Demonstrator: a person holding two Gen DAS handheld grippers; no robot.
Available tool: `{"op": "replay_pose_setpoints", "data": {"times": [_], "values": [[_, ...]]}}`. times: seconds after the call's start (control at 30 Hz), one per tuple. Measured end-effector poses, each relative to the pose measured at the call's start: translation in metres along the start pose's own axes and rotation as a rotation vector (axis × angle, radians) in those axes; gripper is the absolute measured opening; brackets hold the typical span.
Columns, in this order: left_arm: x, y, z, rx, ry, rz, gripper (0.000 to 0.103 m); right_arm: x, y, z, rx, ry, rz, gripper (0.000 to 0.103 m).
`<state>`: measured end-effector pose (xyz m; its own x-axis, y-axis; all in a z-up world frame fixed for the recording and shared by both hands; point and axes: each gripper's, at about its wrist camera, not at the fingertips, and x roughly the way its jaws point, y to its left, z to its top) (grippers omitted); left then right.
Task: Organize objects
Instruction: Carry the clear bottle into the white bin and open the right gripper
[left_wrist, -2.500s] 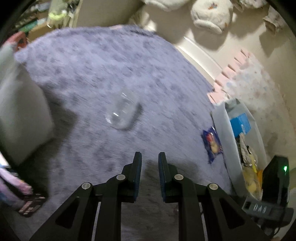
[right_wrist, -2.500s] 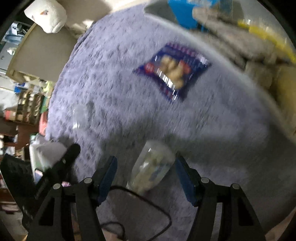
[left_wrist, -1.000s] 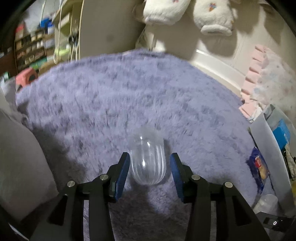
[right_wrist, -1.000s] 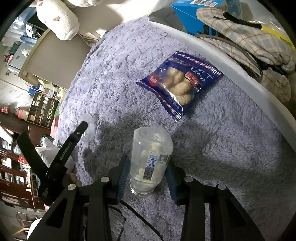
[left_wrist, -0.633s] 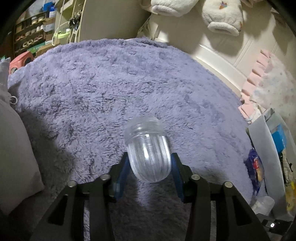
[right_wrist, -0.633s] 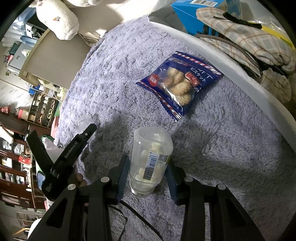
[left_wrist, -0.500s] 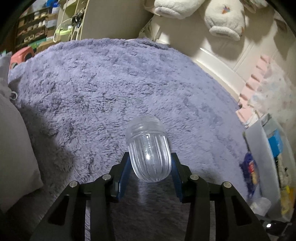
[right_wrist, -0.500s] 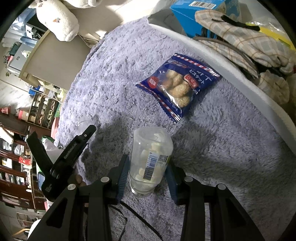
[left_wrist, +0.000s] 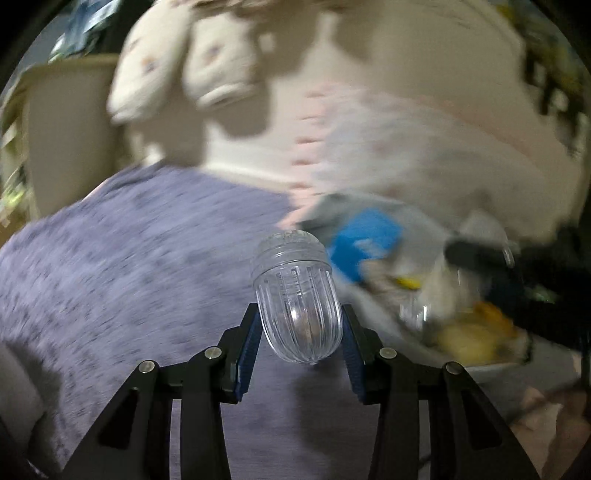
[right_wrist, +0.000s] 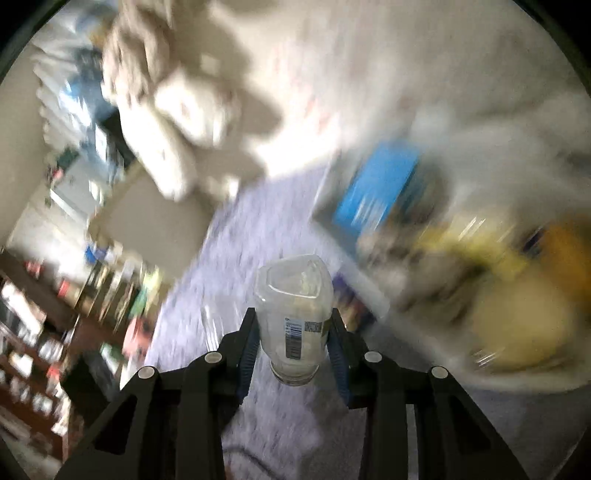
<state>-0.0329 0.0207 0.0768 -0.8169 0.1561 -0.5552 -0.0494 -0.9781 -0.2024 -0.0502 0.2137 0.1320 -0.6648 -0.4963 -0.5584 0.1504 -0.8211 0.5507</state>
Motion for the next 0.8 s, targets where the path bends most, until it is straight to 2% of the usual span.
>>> {"op": "replay_pose_setpoints", "data": {"times": [0.1,0.17,0.27,0.47,0.53,0.63,0.73,0.8], "values": [[-0.004,-0.025,0.004,0.034,-0.033,-0.074,0.042,-0.022,-0.013,0.011,-0.002,-0.095,-0.133,0.034],[-0.002,-0.035,0.007,0.045,-0.043,-0.116,0.042,-0.020,-0.029,0.014,0.040,-0.092,-0.201,0.034],[0.009,-0.046,0.011,0.044,-0.041,-0.166,0.042,-0.014,-0.047,0.013,0.095,-0.075,-0.204,0.034],[0.039,-0.063,0.005,0.072,-0.004,-0.252,0.042,-0.007,-0.061,0.015,0.107,-0.182,-0.264,0.034],[0.044,-0.064,0.001,0.072,-0.014,-0.261,0.042,0.002,-0.069,0.012,0.132,-0.193,-0.250,0.035],[0.046,-0.069,-0.004,0.088,0.009,-0.262,0.042,0.008,-0.081,0.015,0.166,-0.169,-0.299,0.037],[0.043,-0.071,-0.004,0.106,-0.005,-0.248,0.041,-0.008,-0.082,0.017,0.199,-0.215,-0.293,0.043],[0.038,-0.070,-0.003,0.106,-0.019,-0.261,0.041,-0.026,-0.073,0.020,0.181,-0.260,-0.303,0.060]]}}
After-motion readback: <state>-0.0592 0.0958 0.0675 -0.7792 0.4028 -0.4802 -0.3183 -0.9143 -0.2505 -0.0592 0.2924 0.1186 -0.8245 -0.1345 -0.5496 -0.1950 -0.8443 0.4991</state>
